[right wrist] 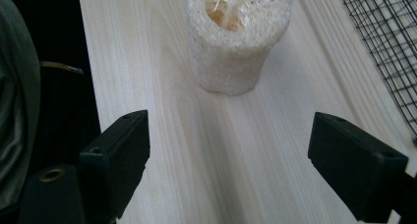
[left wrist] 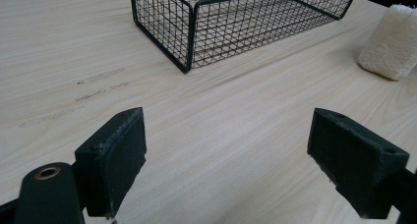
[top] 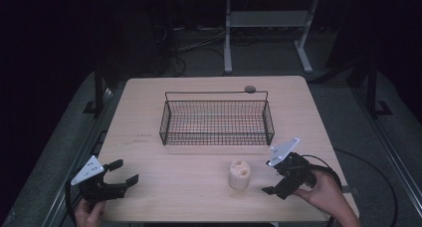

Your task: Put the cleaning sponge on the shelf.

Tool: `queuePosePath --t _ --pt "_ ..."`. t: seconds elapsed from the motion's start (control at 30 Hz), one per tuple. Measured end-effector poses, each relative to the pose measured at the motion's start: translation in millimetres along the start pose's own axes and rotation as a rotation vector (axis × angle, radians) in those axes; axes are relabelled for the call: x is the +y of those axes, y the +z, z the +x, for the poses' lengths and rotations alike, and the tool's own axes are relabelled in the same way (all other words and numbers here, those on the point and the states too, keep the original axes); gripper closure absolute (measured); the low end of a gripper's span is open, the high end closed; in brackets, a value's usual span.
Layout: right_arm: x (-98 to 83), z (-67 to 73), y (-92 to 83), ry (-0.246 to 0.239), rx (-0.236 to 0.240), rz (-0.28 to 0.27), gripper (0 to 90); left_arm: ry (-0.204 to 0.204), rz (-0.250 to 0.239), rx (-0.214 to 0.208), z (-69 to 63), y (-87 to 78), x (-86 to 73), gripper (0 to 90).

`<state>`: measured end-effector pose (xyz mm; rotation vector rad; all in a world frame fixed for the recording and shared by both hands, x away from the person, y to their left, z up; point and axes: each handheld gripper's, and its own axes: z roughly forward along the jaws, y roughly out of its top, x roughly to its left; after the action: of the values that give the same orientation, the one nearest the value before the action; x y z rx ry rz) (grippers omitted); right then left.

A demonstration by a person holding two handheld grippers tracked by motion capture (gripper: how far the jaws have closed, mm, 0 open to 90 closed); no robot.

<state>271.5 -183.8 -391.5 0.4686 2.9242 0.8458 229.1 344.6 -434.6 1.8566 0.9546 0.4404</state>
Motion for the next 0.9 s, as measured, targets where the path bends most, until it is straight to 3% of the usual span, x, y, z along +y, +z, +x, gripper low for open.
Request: queuePosePath --t 0.43,0.9 --pt "29.4 -2.5 9.8 -0.054 0.031 0.029 15.4 0.002 -0.001 -0.002 0.1 -0.9 0.4 14.1" --pt "51.7 -6.8 19.0 -0.075 0.058 0.070 15.4 0.003 -0.003 -0.004 0.3 -1.2 0.8 14.1"
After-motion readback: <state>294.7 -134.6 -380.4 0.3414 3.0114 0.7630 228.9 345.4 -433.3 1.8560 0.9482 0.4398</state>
